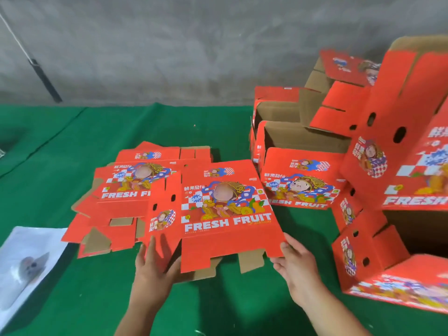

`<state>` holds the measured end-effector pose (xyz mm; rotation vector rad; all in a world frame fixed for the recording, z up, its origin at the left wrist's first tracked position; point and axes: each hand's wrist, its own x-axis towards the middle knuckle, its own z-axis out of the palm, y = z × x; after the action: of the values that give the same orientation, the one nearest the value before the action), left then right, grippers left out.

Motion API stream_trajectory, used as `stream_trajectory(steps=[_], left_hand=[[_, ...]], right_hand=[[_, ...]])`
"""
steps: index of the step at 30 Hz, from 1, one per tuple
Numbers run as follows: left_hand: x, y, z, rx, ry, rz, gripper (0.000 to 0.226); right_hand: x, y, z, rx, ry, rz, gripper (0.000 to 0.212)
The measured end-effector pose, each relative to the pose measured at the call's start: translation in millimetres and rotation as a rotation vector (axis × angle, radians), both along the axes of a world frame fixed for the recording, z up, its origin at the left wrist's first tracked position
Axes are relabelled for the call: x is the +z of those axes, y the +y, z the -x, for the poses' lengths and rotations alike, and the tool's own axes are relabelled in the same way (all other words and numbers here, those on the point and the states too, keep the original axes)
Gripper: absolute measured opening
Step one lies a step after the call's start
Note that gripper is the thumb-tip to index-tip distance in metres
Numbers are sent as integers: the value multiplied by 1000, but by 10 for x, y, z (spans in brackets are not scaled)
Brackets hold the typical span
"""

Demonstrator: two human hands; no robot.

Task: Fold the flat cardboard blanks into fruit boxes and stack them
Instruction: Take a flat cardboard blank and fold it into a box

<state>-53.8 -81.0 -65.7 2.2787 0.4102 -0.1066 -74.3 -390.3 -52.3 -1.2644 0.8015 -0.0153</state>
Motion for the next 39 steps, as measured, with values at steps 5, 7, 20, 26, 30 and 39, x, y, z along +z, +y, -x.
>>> stream_trajectory(steps=[5,7,20,26,30,39], left_hand=[[28,-4,-40,-80,-69,175,117],[94,-43,-25,-143,-122,272,126],[905,409,-366,-407,-786,-324,45],[1197,206,-374,-685,-703,-314,22],[1187,-86,-263,-675,-658,-221,21],[1254,-391,-44,-248,-624,438,11]], right_hand=[[182,39,33,65,-53,120,38],[242,76,44,112,-63,157,39],[1295,281,108,284,-326,615,30],[1656,811,49,126,-507,510,97],[1448,1148,331,410,-340,1157,109],[1230,1495,908,509,-140,1661,99]])
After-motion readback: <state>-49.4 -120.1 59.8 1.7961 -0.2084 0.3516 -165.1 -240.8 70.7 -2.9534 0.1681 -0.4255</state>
